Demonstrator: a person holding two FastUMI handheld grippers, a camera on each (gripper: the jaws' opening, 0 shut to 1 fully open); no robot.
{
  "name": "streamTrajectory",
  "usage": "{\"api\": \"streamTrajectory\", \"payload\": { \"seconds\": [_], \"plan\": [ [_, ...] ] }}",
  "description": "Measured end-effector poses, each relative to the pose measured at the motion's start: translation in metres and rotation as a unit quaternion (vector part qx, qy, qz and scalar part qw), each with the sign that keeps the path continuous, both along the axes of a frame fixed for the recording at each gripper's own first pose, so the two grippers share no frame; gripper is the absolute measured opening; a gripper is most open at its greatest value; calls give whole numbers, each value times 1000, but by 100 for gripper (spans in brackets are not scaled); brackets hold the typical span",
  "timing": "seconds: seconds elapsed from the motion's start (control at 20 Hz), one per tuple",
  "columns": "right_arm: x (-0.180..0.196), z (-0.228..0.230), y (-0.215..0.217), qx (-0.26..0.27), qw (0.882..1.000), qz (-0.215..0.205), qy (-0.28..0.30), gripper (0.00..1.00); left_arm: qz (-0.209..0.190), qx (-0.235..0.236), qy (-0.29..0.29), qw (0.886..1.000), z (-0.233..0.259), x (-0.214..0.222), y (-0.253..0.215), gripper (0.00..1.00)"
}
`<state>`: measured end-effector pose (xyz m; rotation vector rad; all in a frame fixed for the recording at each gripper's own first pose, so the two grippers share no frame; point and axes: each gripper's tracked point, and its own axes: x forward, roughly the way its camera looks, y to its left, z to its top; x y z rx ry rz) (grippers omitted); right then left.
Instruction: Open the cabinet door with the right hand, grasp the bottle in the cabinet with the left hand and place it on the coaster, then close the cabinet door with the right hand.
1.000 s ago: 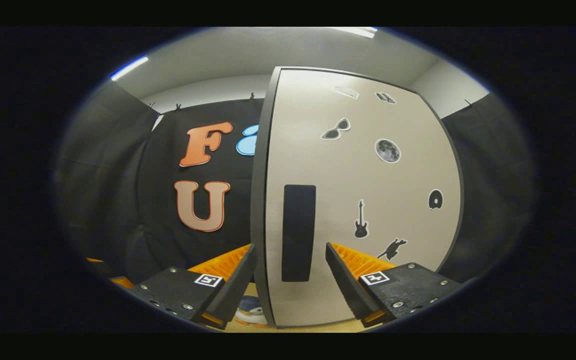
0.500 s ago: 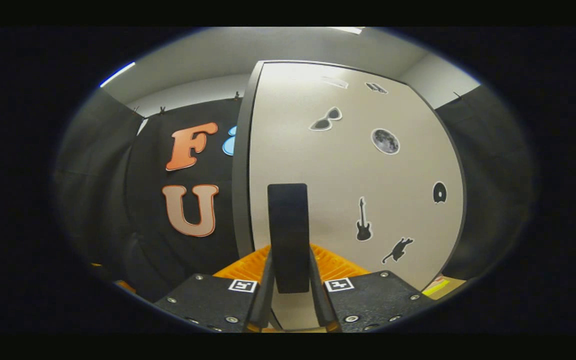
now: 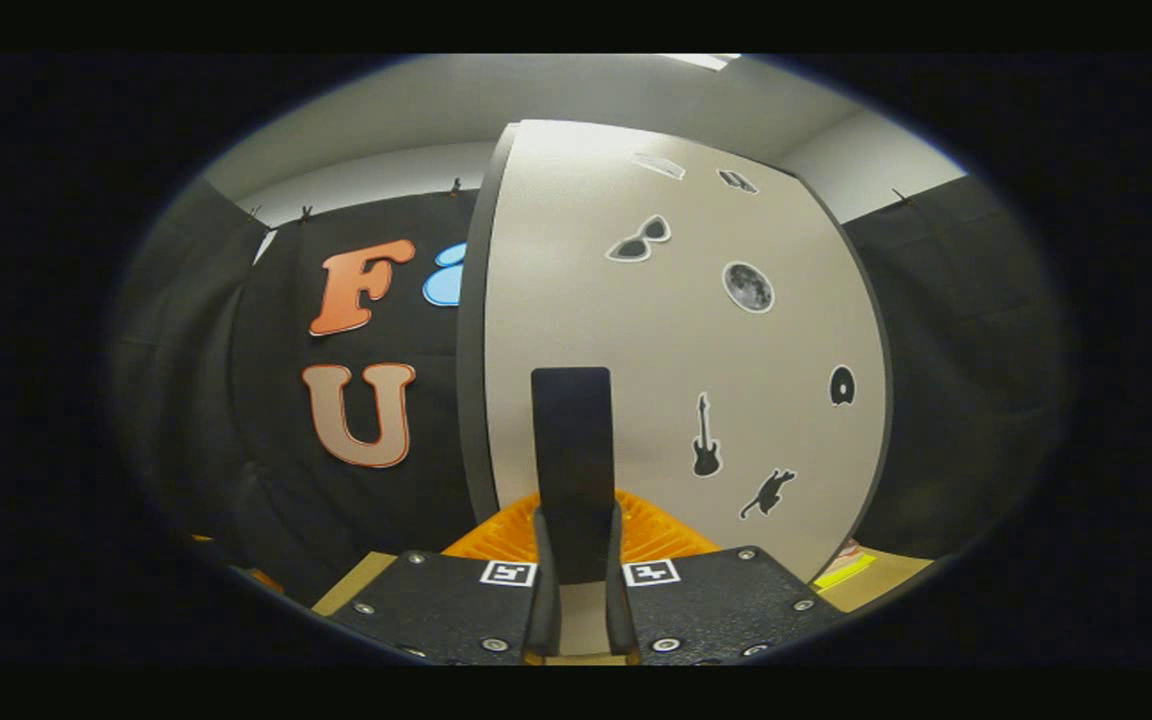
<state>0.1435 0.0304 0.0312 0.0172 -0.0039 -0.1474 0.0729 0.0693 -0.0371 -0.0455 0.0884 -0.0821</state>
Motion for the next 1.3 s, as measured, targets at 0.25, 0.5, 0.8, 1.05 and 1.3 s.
{"api": "streamTrajectory", "payload": {
  "seconds": [0.25, 0.5, 0.8, 1.05, 1.3],
  "plan": [
    [-33, 9, -2, 1, 999, 33, -8, 17, 1, 7, -6, 1000, 6, -30, -35, 96],
    [-96, 14, -33, 12, 997, 80, -7, 17, 30, -6, -16, 999, 22, -57, -75, 96],
    [-163, 12, -84, 17, 994, 112, -7, 17, 42, -26, -25, 998, 38, -89, -128, 97],
    [-214, 15, -142, 6, 995, 100, -6, 19, 38, -27, -25, 999, 41, -113, -171, 96],
    [-236, 21, -197, -17, 997, 72, -3, 10, 18, -60, -19, 998, 39, -127, -213, 95]
  ]
}}
